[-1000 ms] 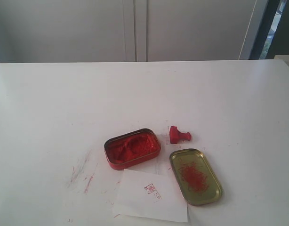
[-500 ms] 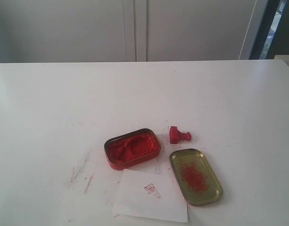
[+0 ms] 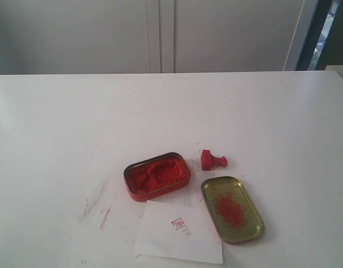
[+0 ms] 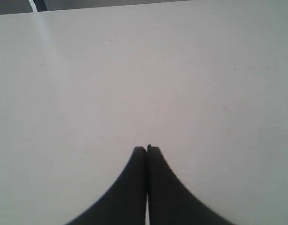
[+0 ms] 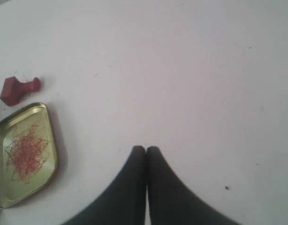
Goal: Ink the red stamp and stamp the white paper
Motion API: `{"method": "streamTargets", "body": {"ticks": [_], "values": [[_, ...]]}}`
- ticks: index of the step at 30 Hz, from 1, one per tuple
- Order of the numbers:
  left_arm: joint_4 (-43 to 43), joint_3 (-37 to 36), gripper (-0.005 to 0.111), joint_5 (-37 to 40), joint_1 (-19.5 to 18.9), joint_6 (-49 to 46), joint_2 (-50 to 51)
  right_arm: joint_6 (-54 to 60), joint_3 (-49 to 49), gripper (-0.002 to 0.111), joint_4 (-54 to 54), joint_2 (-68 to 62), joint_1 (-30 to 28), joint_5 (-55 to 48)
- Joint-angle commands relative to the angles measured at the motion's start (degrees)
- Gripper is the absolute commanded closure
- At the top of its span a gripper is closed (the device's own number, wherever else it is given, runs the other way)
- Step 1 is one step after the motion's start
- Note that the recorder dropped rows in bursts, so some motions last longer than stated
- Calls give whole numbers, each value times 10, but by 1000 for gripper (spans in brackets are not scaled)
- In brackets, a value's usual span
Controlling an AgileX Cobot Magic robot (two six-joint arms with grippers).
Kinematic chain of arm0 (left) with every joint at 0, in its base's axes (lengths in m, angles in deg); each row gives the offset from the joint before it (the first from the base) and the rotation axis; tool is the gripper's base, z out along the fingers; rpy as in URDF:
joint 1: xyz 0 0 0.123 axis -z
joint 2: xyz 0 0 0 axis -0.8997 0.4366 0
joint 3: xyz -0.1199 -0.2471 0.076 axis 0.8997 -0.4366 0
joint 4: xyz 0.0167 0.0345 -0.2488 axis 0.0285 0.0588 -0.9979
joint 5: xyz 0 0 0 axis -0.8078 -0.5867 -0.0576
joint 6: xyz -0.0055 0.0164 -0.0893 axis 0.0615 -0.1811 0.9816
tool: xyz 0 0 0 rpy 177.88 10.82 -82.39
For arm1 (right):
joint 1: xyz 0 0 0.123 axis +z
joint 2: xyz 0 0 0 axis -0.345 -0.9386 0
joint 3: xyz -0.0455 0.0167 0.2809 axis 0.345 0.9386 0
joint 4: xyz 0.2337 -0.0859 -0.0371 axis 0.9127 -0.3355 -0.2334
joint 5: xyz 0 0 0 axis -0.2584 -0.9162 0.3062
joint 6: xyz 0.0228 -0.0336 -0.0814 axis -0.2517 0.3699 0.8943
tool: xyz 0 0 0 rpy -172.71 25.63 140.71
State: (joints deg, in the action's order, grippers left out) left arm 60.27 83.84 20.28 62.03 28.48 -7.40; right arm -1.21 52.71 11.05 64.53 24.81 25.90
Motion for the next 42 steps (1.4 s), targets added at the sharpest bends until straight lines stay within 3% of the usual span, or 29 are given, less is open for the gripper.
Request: {"method": "streamTargets", "body": {"ticks": [1,8,16,32,42], "values": [[-1,-3,107,0,-1,0,-3,2,12,108,0,15,-6,34],[-1,-3,107,0,-1,0,-3,2,12,108,-1,16,-6,122],[-1,-3,107,0,-1,0,-3,2,12,108,-1,79,-6,118],[-1,-3,107,0,-1,0,-3,2,12,108,-2,79,-70,133],[-1,-3,107,0,-1,0,-3,2,12,108,-2,79,-70,133]]}}
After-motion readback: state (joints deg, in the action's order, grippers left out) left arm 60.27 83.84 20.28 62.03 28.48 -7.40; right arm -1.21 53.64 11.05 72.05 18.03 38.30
